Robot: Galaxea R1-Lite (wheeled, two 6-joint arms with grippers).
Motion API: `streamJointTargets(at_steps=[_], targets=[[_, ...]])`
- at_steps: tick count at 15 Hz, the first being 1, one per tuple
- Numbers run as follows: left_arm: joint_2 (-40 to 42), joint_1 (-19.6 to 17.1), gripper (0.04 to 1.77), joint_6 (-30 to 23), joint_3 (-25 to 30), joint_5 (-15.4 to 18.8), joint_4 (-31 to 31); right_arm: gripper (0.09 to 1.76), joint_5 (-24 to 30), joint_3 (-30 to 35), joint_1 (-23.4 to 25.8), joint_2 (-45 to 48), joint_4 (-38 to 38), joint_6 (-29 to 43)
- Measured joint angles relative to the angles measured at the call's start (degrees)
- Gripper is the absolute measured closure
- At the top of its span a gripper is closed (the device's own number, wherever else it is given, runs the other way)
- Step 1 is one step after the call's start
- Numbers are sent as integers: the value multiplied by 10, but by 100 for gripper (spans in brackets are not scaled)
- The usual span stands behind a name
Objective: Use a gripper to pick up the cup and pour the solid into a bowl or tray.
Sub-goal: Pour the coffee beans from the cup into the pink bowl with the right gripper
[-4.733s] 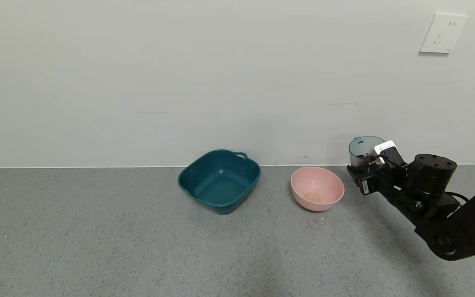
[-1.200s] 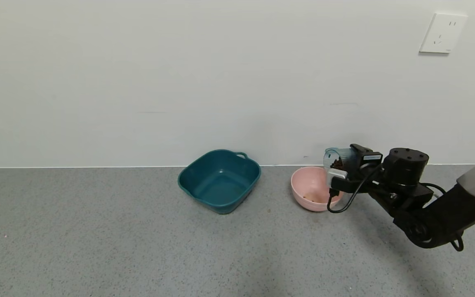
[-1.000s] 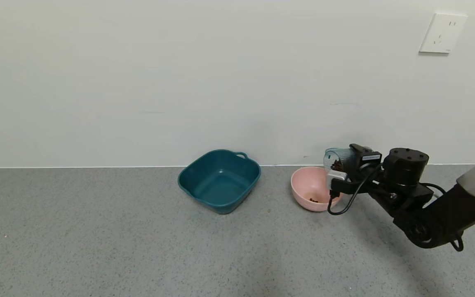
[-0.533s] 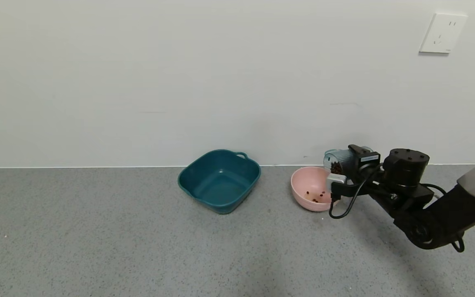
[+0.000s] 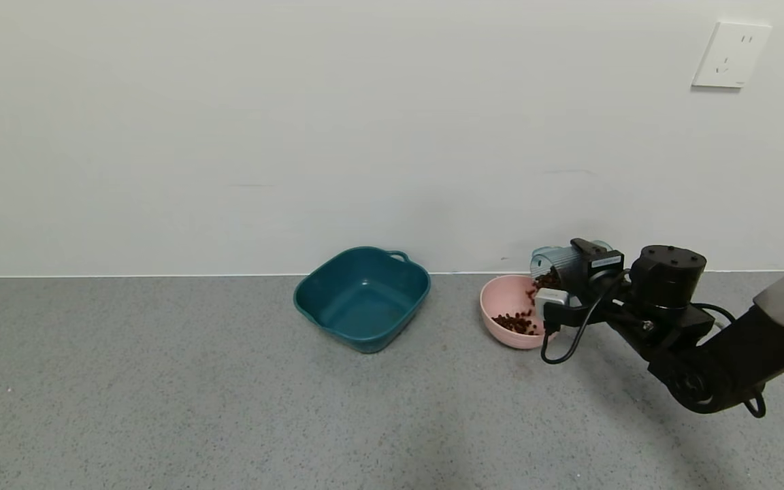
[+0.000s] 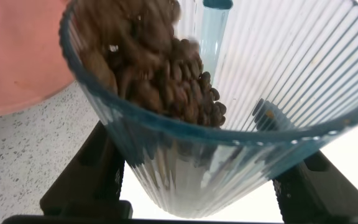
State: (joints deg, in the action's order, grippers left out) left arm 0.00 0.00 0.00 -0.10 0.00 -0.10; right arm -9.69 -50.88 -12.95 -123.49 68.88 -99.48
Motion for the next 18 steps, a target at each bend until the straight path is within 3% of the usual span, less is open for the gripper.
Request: streamJointTargets(at_steps=[18], targets=[[0, 0, 6, 0, 0, 0, 0, 51, 0, 15, -4, 2, 4, -11]])
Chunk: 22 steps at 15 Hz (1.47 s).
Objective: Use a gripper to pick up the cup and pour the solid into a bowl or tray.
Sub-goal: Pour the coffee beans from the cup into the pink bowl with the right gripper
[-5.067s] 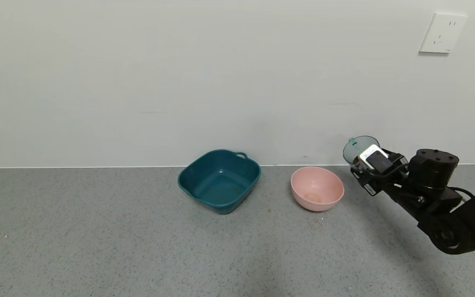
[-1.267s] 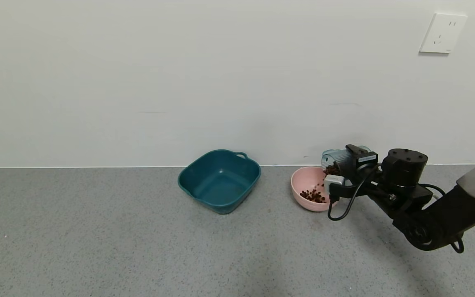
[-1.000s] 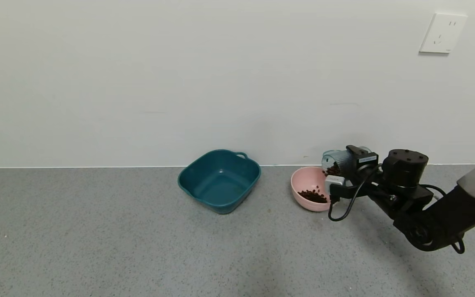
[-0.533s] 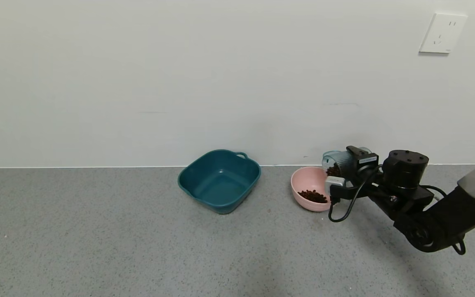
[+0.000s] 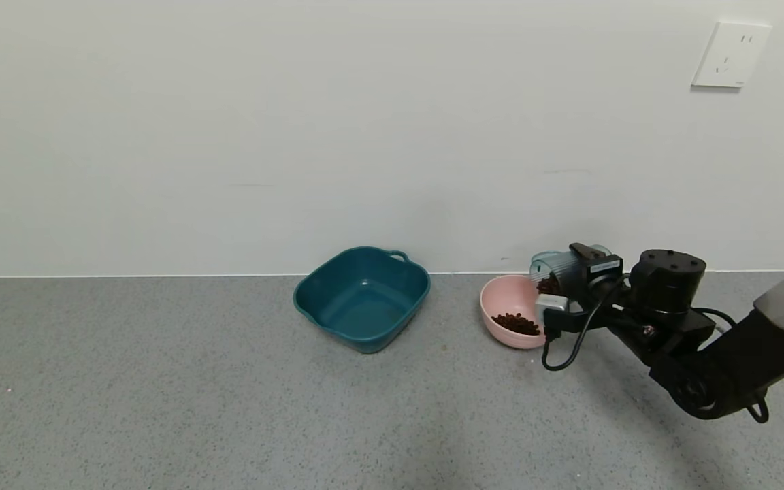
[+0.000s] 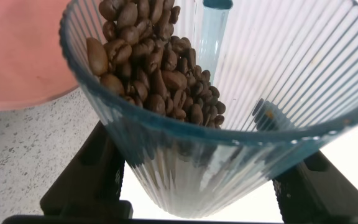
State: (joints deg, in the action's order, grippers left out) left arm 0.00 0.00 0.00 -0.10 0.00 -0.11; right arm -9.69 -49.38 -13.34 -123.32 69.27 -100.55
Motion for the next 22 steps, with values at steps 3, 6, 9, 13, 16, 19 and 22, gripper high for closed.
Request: streamJointTargets(at_steps=[3, 6, 9, 13, 16, 19, 22], targets=[[0, 0, 6, 0, 0, 0, 0, 51, 0, 1, -4, 2, 0, -15], [0, 0, 6, 0, 0, 0, 0, 51, 0, 2, -7, 4, -1, -17], [0, 0, 6, 0, 0, 0, 0, 51, 0, 3, -7, 5, -1, -23], [0, 0, 6, 0, 0, 0, 0, 51, -1, 8, -6, 5, 4, -32], [0, 0, 6, 0, 0, 0, 0, 51, 0, 8, -4, 4, 5, -31], [0, 0, 6, 0, 0, 0, 0, 51, 2, 10, -2, 4, 6, -23], [0, 0, 6, 0, 0, 0, 0, 51, 2, 15, -1, 4, 6, 22]])
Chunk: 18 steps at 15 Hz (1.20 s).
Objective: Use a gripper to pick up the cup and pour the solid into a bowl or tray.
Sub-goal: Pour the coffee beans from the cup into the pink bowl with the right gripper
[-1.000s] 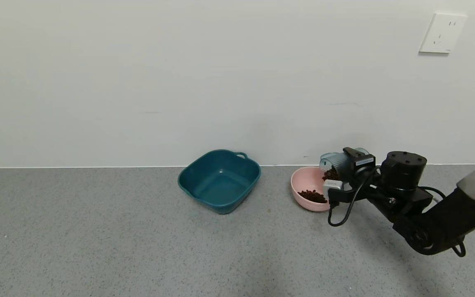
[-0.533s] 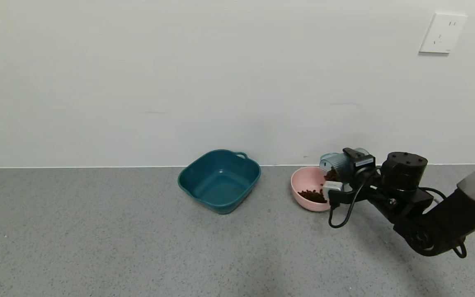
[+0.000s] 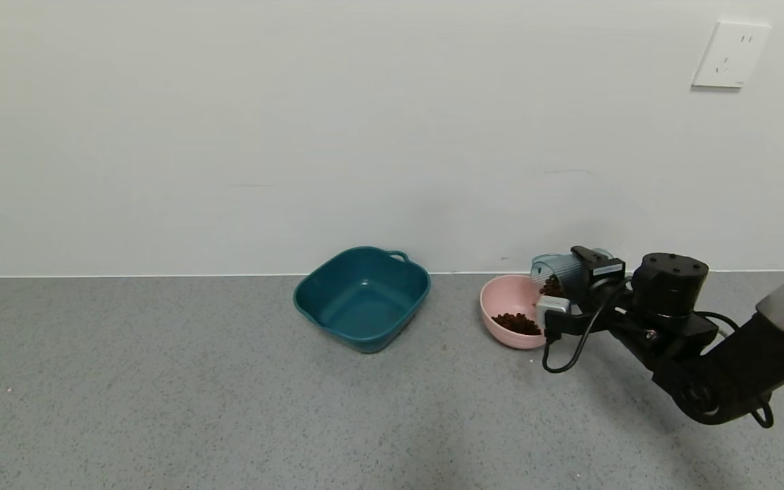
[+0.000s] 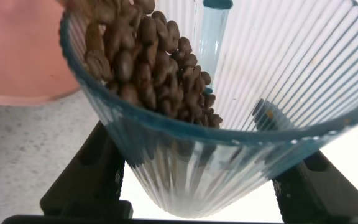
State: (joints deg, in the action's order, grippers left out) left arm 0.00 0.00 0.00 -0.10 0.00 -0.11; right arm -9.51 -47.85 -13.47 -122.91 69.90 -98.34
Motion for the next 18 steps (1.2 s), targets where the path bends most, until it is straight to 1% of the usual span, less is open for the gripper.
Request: streamJointTargets(at_steps=[11, 16, 18], targets=[[0, 0, 6, 0, 0, 0, 0, 51, -1, 12, 10, 2, 15, 178], [0, 0, 6, 0, 0, 0, 0, 51, -1, 12, 33, 8, 14, 261], [0, 0, 6, 0, 0, 0, 0, 51, -1, 12, 40, 10, 10, 311]])
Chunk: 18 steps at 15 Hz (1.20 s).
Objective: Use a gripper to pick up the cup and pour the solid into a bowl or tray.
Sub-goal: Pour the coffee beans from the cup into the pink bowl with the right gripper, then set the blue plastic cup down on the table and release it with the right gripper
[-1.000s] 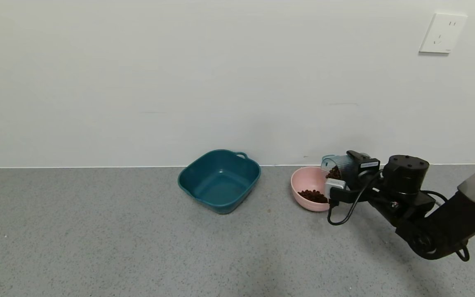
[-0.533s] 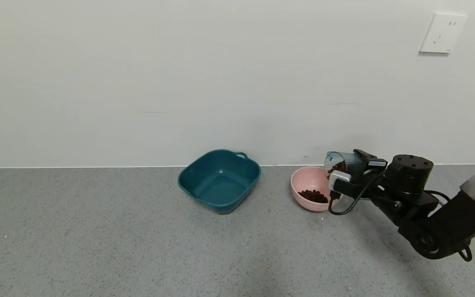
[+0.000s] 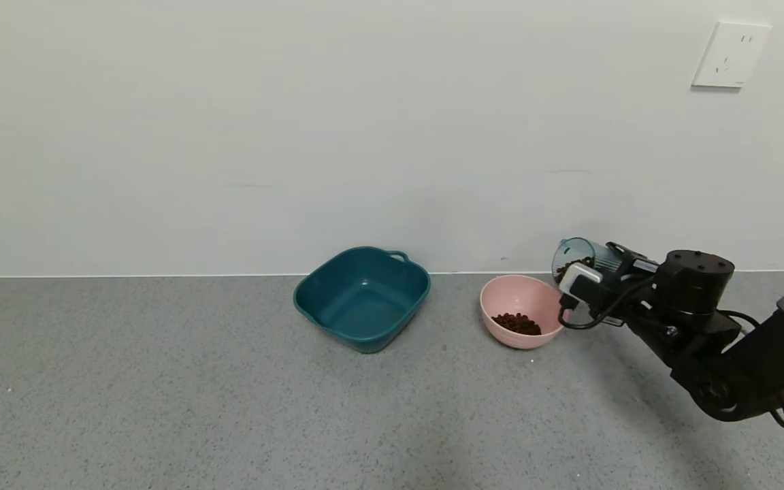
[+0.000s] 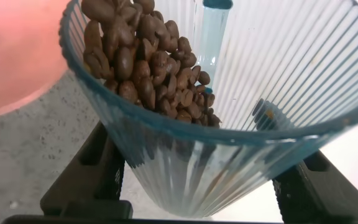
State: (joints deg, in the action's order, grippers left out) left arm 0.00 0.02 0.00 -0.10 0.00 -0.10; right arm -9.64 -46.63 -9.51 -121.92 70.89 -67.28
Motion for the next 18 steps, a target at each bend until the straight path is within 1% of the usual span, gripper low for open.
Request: streamJointTargets(at_steps=[4, 7, 10, 13, 18], targets=[[0, 0, 6, 0, 0, 0, 0, 51, -11, 4, 13, -1, -7, 90], [0, 0, 6, 0, 0, 0, 0, 51, -11, 4, 29, 0, -46, 174], [0, 0, 6, 0, 0, 0, 0, 51, -11, -2, 47, 2, -83, 276], [0, 0, 6, 0, 0, 0, 0, 51, -9, -1, 60, 4, -90, 364], [0, 0, 6, 0, 0, 0, 0, 51, -7, 8, 62, 6, -88, 513]])
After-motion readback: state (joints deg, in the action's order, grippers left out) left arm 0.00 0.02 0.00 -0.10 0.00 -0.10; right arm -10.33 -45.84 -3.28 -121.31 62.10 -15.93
